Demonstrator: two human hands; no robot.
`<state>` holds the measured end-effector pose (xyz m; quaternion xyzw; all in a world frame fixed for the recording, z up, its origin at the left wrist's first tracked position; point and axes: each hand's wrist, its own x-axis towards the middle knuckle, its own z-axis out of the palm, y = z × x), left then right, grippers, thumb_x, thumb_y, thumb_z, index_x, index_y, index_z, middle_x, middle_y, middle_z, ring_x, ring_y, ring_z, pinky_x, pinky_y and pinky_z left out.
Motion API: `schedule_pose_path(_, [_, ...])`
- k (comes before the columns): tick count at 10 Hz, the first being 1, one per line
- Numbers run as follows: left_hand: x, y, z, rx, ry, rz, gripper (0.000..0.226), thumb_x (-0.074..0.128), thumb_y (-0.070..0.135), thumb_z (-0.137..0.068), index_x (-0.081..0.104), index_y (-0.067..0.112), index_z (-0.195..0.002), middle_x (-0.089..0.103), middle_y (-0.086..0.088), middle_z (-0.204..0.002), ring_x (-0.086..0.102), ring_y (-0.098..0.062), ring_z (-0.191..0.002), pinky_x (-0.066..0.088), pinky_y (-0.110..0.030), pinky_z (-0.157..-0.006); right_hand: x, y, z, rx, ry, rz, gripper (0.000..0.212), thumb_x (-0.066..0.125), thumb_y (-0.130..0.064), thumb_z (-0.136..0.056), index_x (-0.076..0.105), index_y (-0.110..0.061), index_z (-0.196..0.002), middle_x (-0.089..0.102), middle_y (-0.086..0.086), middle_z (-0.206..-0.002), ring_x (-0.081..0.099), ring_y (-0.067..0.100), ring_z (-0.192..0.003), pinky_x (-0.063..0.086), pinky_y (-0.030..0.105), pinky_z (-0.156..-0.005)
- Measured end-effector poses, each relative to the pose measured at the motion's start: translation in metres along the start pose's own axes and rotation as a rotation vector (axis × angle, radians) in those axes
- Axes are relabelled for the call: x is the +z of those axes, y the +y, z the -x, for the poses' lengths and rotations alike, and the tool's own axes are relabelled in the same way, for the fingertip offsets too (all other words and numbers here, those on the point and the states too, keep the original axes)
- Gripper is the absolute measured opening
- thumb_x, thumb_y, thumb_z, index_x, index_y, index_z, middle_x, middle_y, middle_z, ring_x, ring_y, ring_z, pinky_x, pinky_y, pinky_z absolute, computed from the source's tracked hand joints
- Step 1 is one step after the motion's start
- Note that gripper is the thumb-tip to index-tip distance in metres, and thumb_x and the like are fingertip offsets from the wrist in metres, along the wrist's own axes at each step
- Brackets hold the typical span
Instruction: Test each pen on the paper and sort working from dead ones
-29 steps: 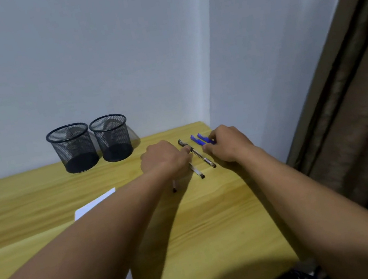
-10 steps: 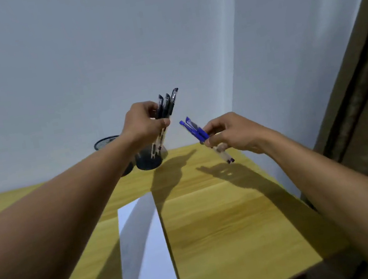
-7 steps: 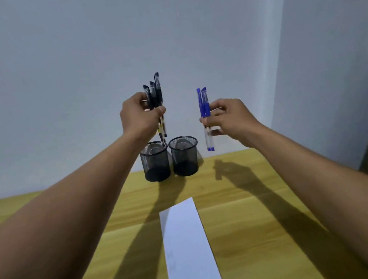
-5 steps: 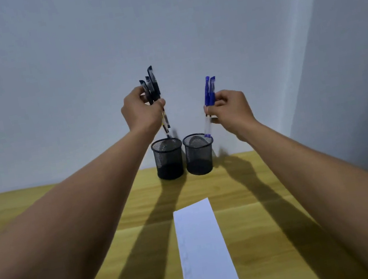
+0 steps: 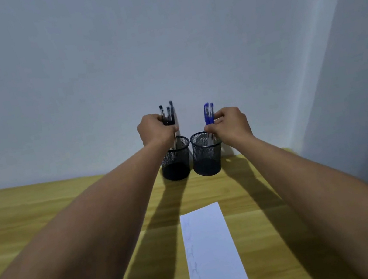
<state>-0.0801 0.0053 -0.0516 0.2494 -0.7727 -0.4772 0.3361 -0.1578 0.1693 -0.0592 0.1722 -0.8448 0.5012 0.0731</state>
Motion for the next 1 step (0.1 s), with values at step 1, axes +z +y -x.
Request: schedule_pose_path(1, [-0.0004,0.0013,0.0012,-0.062,0.001,0.002,0.039,0.091,0.02,-0.068,0.07,0.006,-0.098,0.07,-0.01,-0.102,0.067,-0.022,-0.094,0.051,-0.028,-0.08,-0.0081,-0.0037,0.0035,0.018,0.007,0.045,0.055,0.081,-0.018,-0.083,0.06,-0.004,-0.132,0.074,0.01,-0.112,0.066,0.022,-0.112,0.046,0.027,-0.086])
